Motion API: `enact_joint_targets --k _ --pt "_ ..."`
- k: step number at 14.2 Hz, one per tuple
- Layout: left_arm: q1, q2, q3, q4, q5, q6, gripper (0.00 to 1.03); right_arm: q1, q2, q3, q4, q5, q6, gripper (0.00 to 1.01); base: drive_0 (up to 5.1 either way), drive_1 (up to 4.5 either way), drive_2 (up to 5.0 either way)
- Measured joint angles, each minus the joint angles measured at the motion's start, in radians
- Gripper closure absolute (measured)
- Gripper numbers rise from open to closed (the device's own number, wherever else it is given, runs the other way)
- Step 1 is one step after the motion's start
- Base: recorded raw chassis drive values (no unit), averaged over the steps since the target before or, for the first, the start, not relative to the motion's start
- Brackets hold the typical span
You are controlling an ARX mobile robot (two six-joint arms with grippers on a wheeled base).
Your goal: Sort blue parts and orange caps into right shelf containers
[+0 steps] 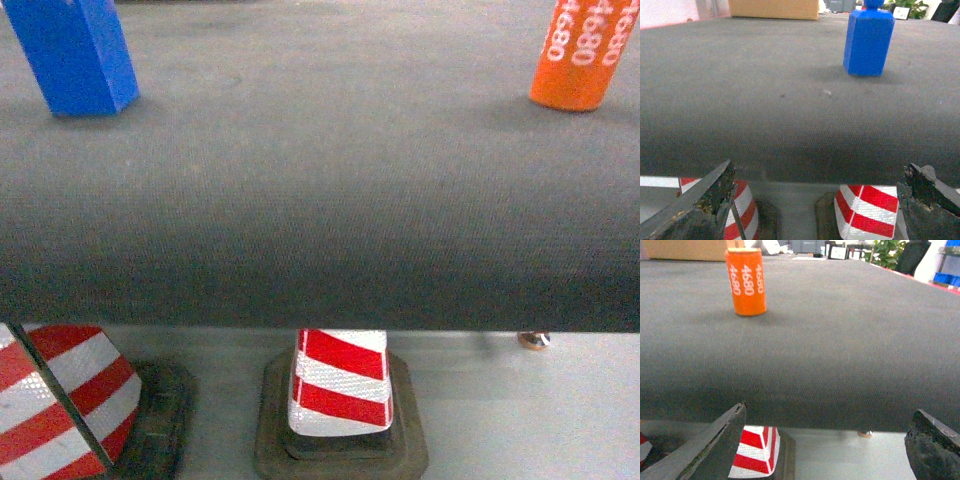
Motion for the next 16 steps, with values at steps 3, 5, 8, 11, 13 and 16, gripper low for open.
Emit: enact_joint_targets --k 3,5,8,11,13,16 --pt "0.000 0.000 0.000 0.000 0.001 0.000 0.05 0.000 0.000 0.000 0.000 0.000 0.002 0.03 0.0 0.00 0.0" --pt "0.000 0.000 0.000 0.000 -0.002 -0.001 0.05 0.000 0.000 0.000 -0.001 0.000 0.000 0.03 0.0 0.00 0.0" --pt "0.000 0.000 0.000 0.000 -0.001 0.000 0.05 0.000 0.000 0.000 -0.001 0.000 0.000 0.03 0.0 0.00 0.0" --pt "0.000 0.000 0.000 0.003 0.000 0.000 0.05 0.000 0.000 0.000 0.004 0.000 0.001 0.03 0.0 0.00 0.0" --pt "0.000 0.000 0.000 0.000 -0.001 0.000 0.05 0.000 0.000 0.000 -0.002 0.000 0.001 0.03 0.0 0.00 0.0" --pt "0.000 0.000 0.000 0.000 0.000 0.000 0.05 0.000 0.000 0.000 -0.001 0.000 0.001 0.03 0.0 0.00 0.0"
